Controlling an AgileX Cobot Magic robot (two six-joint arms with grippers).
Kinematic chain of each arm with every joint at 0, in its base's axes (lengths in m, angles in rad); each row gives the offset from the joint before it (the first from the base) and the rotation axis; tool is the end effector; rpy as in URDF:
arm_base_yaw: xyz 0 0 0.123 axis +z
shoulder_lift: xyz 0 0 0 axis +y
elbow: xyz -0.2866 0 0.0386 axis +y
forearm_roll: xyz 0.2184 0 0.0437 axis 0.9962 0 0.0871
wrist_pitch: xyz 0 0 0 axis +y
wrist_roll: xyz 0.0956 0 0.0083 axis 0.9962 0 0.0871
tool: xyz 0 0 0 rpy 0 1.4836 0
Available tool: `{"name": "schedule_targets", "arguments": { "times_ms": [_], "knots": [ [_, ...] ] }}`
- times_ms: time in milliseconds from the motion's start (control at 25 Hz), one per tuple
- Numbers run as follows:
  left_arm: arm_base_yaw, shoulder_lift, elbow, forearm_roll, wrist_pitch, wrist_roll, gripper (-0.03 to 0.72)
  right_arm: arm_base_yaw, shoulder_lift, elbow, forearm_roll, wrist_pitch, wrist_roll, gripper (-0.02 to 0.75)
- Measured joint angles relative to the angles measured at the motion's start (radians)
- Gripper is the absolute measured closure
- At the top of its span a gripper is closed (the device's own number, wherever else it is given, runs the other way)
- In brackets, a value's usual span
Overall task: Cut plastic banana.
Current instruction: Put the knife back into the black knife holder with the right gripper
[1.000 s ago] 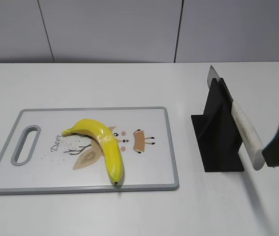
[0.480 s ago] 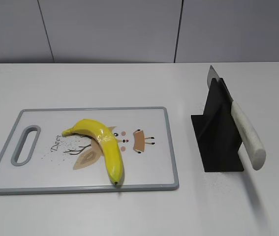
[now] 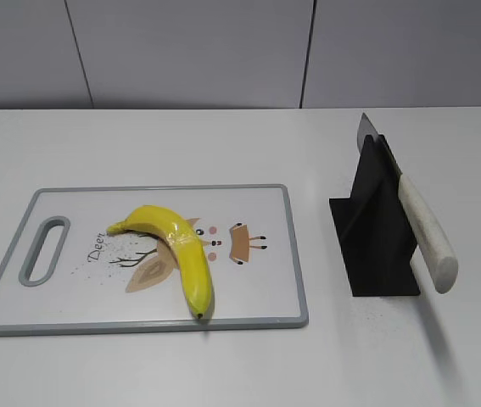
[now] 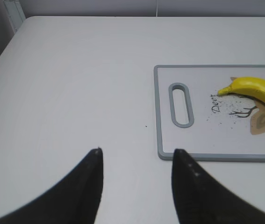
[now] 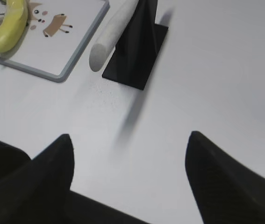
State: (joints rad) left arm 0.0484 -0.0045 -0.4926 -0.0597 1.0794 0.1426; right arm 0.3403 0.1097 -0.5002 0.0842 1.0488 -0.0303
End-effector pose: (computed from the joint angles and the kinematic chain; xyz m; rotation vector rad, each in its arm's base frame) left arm -0.0310 -0.0066 0.2574 0.1005 2.0623 0.0461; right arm -0.0163 0.0017 0.2646 -0.3942 2.1156 0.2835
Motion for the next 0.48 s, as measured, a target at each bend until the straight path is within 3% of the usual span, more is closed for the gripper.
{"name": "schedule_targets", "arguments": {
  "times_ms": [320, 480],
  "knots": [
    [0.0, 0.0, 0.001, 0.001, 0.0, 0.0, 0.219, -0.012, -0.116, 0.0, 0.002, 0.002, 0.0, 0.149],
    [0.0, 0.0, 0.001, 0.001, 0.0, 0.0, 0.168, -0.101, -0.116, 0.0, 0.005, 0.002, 0.0, 0.149]
  ]
}}
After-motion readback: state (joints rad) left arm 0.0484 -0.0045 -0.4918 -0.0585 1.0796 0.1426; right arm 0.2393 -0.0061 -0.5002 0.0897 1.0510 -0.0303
